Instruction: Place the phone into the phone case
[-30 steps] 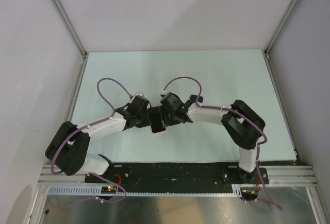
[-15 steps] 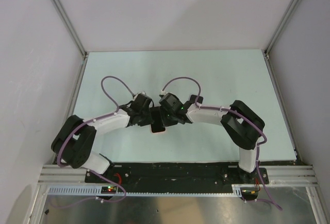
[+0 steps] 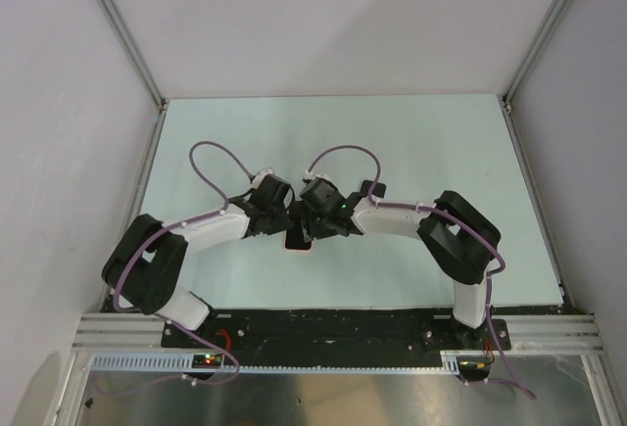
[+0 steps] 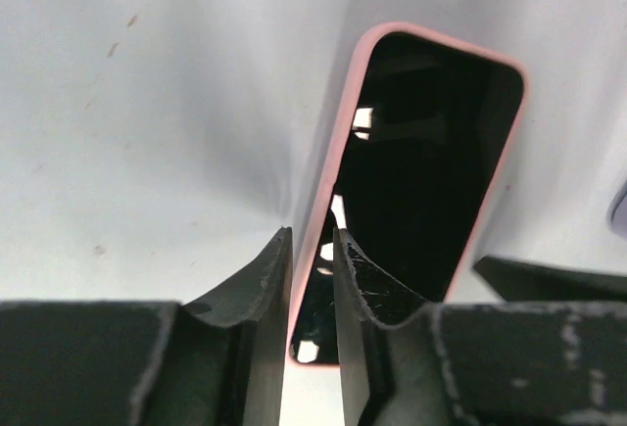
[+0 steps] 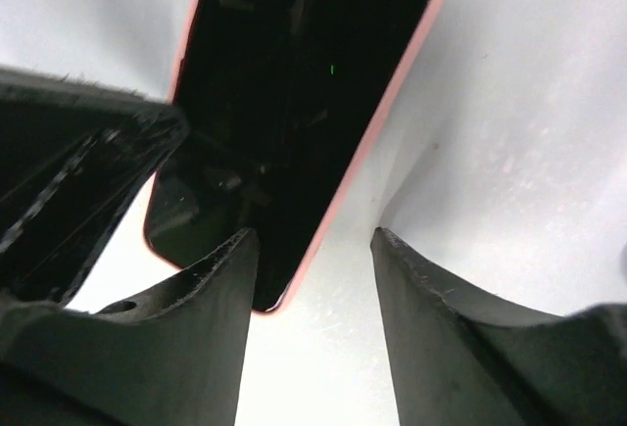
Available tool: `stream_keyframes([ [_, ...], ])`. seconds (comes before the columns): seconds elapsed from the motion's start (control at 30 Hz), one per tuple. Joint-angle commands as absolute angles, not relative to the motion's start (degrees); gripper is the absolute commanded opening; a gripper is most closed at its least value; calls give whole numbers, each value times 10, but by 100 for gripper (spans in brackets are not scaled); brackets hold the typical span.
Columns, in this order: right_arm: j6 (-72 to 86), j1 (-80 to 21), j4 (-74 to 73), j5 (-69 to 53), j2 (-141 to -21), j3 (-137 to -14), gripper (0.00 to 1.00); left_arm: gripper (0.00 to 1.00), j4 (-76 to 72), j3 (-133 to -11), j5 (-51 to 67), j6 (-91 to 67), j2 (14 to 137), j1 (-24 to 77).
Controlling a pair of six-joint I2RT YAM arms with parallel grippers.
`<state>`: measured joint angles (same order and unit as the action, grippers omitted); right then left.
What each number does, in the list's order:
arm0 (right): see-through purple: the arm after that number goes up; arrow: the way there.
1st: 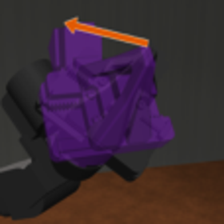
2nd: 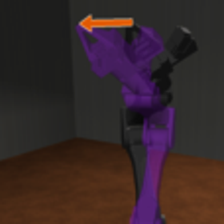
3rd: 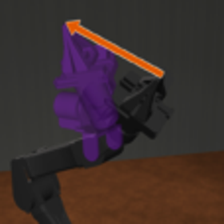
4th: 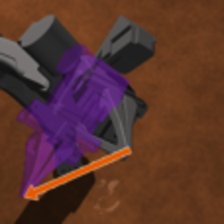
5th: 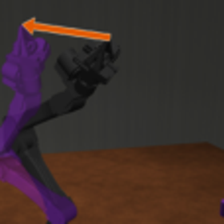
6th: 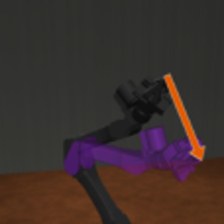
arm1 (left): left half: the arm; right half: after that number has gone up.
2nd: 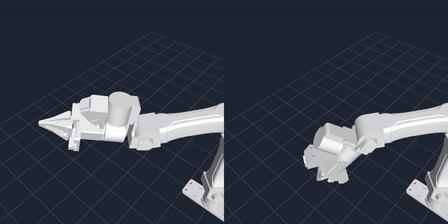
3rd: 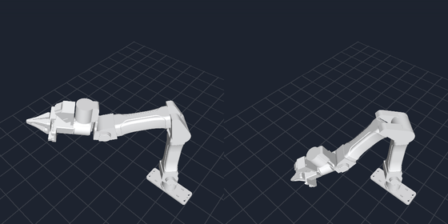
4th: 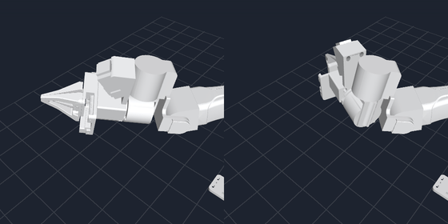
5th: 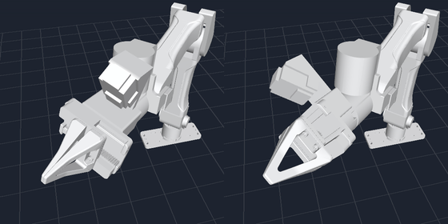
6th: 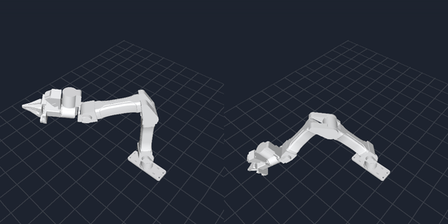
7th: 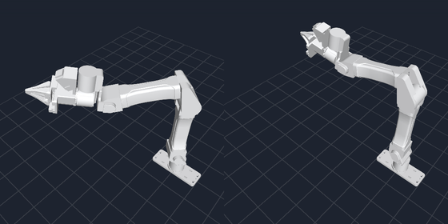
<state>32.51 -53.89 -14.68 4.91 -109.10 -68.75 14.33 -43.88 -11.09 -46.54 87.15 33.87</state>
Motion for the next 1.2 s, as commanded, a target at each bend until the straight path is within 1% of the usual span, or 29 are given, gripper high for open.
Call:
stream_keyframes([
  [0.0, 326, -513, -182, 69, -1081, -691, 61, 30, 178, -433, -127, -454, 808, 322],
  [0.13, 353, -519, -184, 99, -1065, -713, 78, 43, 205, -438, -131, -440, 739, 293],
  [0.23, 385, -528, -180, 117, -1073, -729, 85, 50, 222, -435, -137, -430, 690, 269],
  [0.33, 412, -541, -188, 153, -1097, -760, 93, 54, 234, -431, -138, -420, 651, 253],
  [0.47, 443, -563, -224, 206, -1144, -829, 98, 55, 240, -415, -128, -411, 620, 240],
  [0.67, 497, -583, -322, 281, -1214, -926, 99, 56, 241, -394, -112, -398, 590, 226],
  [0.93, 528, -602, -368, 336, -1244, -954, 99, 57, 240, -382, -102, -393, 569, 221],
  [1.17, 537, -613, -389, 371, -1238, -951, 99, 57, 240, -375, -100, -392, 566, 220],
])
